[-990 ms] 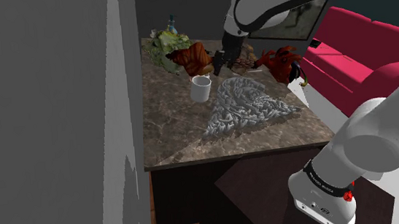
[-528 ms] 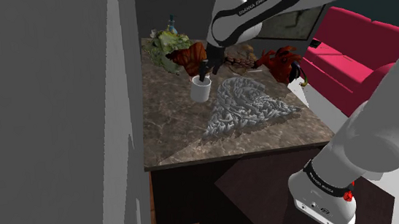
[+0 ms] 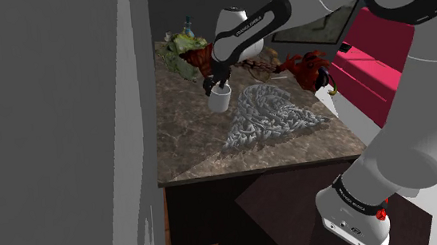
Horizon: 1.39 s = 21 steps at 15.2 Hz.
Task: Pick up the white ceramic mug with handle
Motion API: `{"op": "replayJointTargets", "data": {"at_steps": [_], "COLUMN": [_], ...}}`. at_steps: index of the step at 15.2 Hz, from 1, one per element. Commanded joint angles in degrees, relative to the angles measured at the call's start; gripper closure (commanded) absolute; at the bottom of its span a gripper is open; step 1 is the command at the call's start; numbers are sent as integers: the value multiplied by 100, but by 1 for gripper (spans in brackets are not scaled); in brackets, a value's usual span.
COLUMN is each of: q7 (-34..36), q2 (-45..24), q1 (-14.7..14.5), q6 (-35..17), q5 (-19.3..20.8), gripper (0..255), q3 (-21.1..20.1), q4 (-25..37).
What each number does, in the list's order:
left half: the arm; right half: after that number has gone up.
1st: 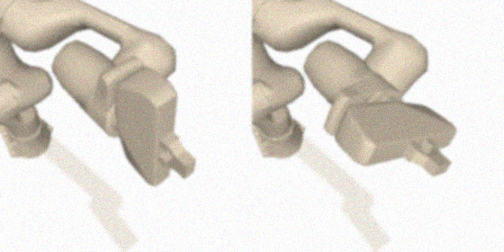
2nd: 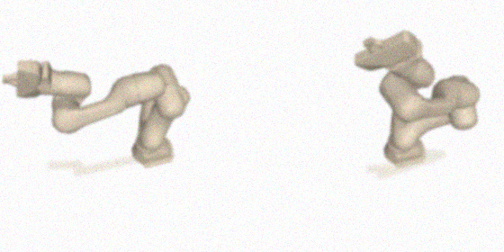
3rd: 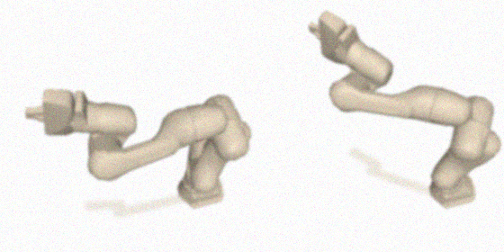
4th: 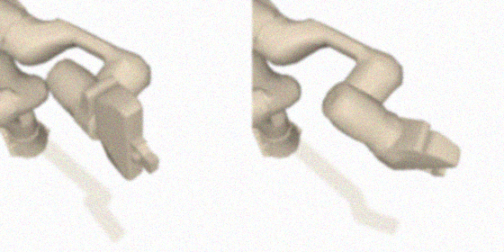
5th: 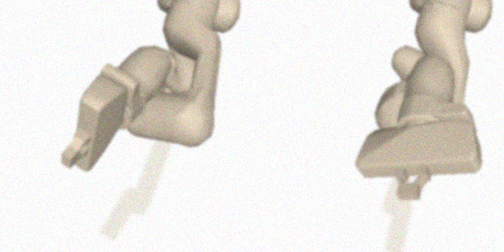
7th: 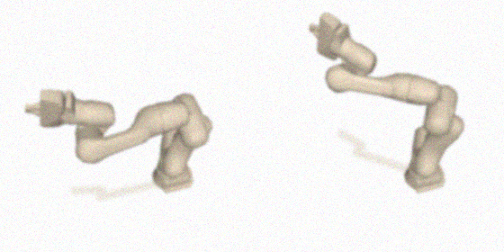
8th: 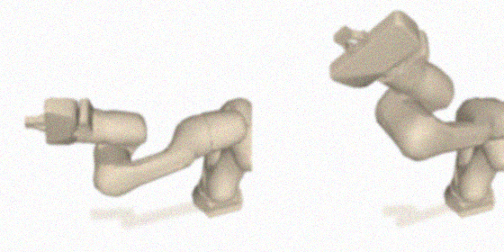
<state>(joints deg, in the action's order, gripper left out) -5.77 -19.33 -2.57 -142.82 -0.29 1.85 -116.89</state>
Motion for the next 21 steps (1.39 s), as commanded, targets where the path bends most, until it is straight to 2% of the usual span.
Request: {"op": "replayJointTargets", "data": {"at_steps": [1, 7, 8, 17, 21], "q7": [-6, -12, -7, -12, -7], "q2": [-165, -418, -415, -418, -196], "q1": [2, 7, 4, 7, 3], "q6": [-127, -409, -409, -409, -163], "q5": [-5, -15, -14, -15, -6], "gripper": [0, 0, 255, 255, 255], "q3": [-4, -11, -11, -11, -5], "q4": [40, 11, 9, 12, 35]}}
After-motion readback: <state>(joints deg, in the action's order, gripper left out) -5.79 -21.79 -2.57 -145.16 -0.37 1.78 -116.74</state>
